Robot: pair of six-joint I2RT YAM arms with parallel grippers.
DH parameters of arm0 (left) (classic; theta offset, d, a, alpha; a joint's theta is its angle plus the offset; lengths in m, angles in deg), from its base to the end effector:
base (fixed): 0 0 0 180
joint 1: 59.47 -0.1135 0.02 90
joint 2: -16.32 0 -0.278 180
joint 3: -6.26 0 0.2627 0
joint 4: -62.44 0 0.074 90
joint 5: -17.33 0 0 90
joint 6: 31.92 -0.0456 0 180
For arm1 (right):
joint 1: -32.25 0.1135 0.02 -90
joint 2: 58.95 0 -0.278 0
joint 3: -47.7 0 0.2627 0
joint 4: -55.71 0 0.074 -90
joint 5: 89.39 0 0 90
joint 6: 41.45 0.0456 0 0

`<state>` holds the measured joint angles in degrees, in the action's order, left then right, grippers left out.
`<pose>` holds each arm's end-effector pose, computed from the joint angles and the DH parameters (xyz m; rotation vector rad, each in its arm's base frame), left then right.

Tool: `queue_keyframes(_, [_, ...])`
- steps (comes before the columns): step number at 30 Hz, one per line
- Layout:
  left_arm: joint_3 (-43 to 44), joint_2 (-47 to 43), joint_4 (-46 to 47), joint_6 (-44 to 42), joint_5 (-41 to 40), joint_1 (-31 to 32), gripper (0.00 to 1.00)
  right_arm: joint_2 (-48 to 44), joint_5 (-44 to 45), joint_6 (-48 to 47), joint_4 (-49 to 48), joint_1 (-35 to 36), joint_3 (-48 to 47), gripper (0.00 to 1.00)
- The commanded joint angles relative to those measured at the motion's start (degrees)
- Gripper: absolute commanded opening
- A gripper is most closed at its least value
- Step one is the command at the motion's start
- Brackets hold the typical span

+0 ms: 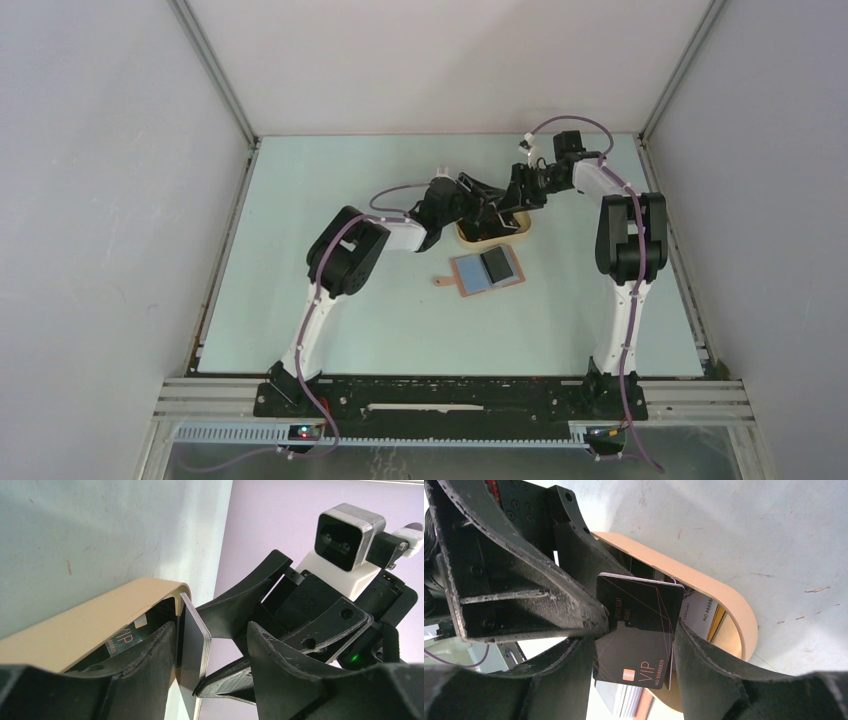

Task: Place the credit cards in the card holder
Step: Pick up the credit card from the storage box.

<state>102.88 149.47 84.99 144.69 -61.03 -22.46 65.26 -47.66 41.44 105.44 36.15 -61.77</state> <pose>0.4228 -0.3302 0.1313 -0.7530 2.0415 -1.5986 0.4719 0.0663 0.1824 -0.4867 2.4356 1.0911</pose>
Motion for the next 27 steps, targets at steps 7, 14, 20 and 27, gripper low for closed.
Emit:
queue_keyframes(7, [2.1,-0.7,-0.3,1.9,-1.2,1.5,0.59,-0.7,3.7,2.0,-2.3,2.1,1.6,0.57])
queue_keyframes(14, [1.0,-1.6,-0.3,2.4,-1.4,1.7,0.57,-0.9,3.9,1.8,-2.0,2.3,1.5,0.66])
queue_keyframes(20, [0.1,-1.7,-0.8,1.8,-0.9,1.7,0.55,-1.7,3.3,1.7,-1.8,1.5,1.5,0.73])
queue_keyframes(27, [-0.2,-2.7,-4.5,-3.2,-0.2,1.6,0.55,-2.0,2.0,1.5,-1.4,1.0,1.6,0.74])
